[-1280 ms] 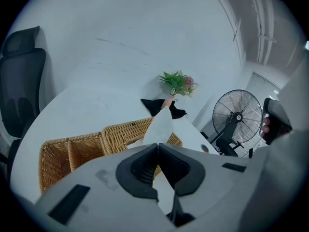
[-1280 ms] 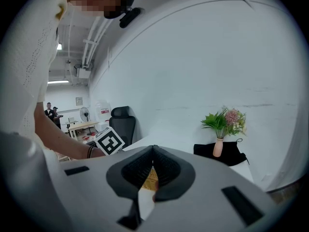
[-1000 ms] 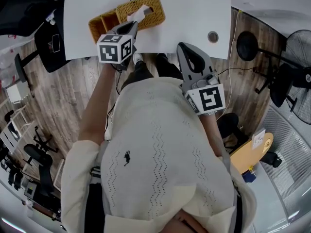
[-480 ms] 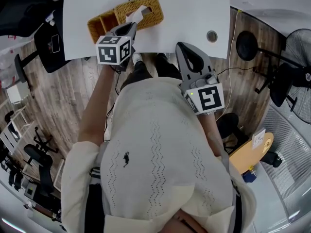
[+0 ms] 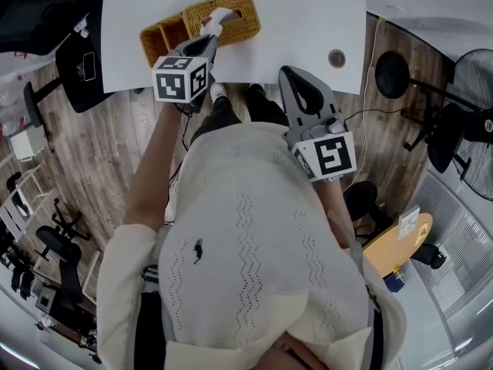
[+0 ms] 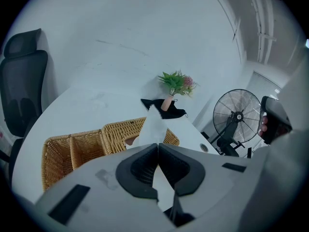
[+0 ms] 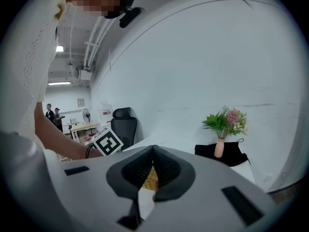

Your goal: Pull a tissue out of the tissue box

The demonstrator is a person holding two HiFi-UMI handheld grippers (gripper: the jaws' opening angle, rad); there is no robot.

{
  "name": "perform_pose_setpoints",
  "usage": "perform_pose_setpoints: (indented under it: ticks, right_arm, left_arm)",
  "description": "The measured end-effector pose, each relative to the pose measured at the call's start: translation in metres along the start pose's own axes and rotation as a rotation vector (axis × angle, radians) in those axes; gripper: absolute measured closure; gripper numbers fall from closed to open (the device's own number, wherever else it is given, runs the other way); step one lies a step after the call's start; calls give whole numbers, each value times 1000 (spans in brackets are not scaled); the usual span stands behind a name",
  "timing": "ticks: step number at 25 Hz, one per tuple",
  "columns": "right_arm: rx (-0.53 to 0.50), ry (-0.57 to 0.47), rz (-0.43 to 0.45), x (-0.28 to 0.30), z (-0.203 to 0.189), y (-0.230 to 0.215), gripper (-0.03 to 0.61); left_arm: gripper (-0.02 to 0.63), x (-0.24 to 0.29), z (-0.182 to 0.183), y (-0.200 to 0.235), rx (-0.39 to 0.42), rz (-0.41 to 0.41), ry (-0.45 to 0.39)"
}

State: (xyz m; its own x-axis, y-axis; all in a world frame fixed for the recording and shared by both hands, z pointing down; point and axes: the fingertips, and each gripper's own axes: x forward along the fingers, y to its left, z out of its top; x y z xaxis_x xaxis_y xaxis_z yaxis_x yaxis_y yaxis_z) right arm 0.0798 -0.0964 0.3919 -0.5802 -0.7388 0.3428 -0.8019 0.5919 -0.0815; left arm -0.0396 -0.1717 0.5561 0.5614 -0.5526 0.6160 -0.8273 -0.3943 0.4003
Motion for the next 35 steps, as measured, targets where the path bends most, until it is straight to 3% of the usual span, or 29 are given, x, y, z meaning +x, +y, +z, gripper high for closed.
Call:
perform_pose_setpoints:
  ticks: [35]
  right_arm:
    - [-28, -4, 78, -1, -2, 5, 577]
  left_arm:
    - [601, -21, -7, -22, -40, 7, -60]
